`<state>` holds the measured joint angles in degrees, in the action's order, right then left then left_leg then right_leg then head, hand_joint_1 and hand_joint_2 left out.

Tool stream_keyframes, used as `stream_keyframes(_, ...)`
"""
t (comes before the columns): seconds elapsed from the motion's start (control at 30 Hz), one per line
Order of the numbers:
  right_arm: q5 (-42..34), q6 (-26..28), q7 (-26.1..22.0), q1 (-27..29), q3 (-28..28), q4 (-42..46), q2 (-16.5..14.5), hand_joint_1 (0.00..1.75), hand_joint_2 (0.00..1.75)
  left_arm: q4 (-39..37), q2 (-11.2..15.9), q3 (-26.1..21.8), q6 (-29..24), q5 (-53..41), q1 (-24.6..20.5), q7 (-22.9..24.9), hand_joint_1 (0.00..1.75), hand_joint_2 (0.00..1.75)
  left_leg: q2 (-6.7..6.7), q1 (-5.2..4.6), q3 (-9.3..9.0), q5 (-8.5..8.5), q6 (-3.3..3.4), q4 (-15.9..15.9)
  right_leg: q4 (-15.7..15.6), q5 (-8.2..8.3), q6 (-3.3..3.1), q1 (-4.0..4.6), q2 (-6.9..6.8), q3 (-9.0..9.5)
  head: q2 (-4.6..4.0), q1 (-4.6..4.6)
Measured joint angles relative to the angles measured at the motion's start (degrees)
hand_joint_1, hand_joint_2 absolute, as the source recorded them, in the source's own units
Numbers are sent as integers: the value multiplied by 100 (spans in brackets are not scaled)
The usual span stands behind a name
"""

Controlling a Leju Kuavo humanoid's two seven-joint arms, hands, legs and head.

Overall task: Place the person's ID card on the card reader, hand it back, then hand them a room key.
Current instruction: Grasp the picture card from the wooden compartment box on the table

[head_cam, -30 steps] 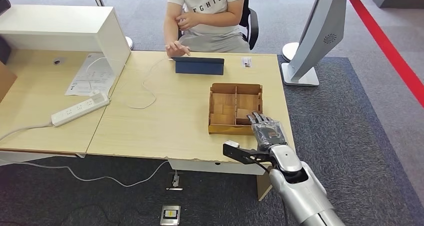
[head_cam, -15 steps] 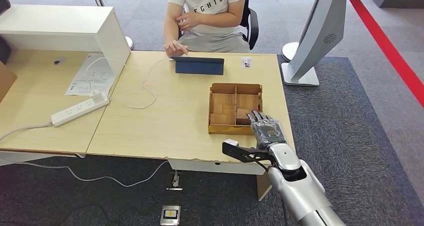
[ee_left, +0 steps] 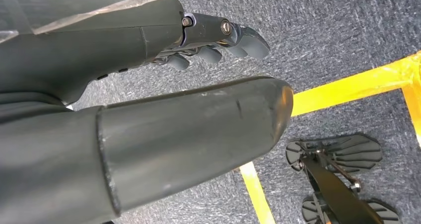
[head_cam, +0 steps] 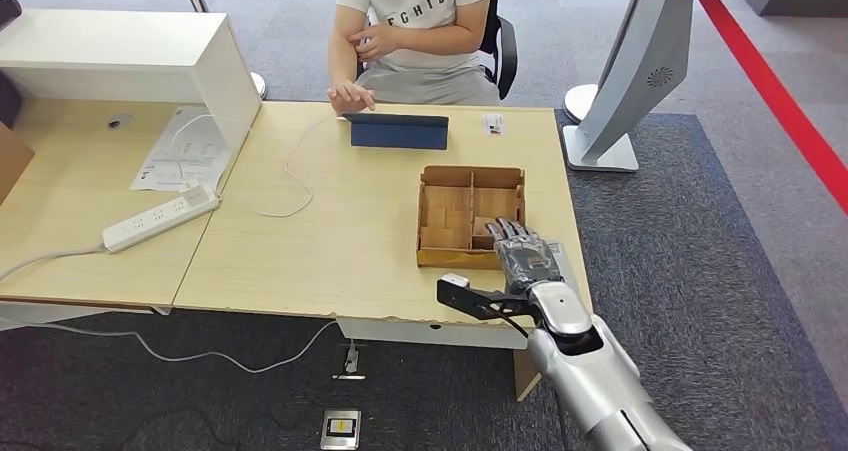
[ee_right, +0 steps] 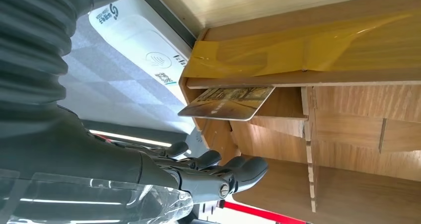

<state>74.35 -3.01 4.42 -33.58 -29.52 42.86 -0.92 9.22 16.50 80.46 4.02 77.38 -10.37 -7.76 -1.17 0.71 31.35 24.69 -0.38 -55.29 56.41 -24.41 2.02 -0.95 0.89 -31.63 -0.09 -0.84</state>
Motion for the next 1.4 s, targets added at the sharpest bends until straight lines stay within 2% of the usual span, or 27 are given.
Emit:
stream_keyframes(0.23,-8,49,4,-31,-2,-171,-2,1,175,0,0,12,7,-51,0,-8,0,0,0,0,0,0,0,0,0,0,0,0,0,0,0,1)
stream_keyframes(0.37,-8,111,-1,-84,-3,-273,-1,171,175,-1,0,14,11,-66,0,-8,0,0,0,0,0,0,0,0,0,0,0,0,0,0,0,-1)
stream_keyframes(0.97,-120,289,-148,-171,-3,-539,44,175,175,0,0,160,63,-179,-1,6,0,0,1,0,-3,0,0,0,-1,0,0,0,0,1,0,1)
stream_keyframes(1.4,-252,248,-81,3,30,-242,166,175,175,0,0,263,81,-193,-1,-8,0,0,0,0,-5,0,0,0,-1,0,0,0,0,3,0,1)
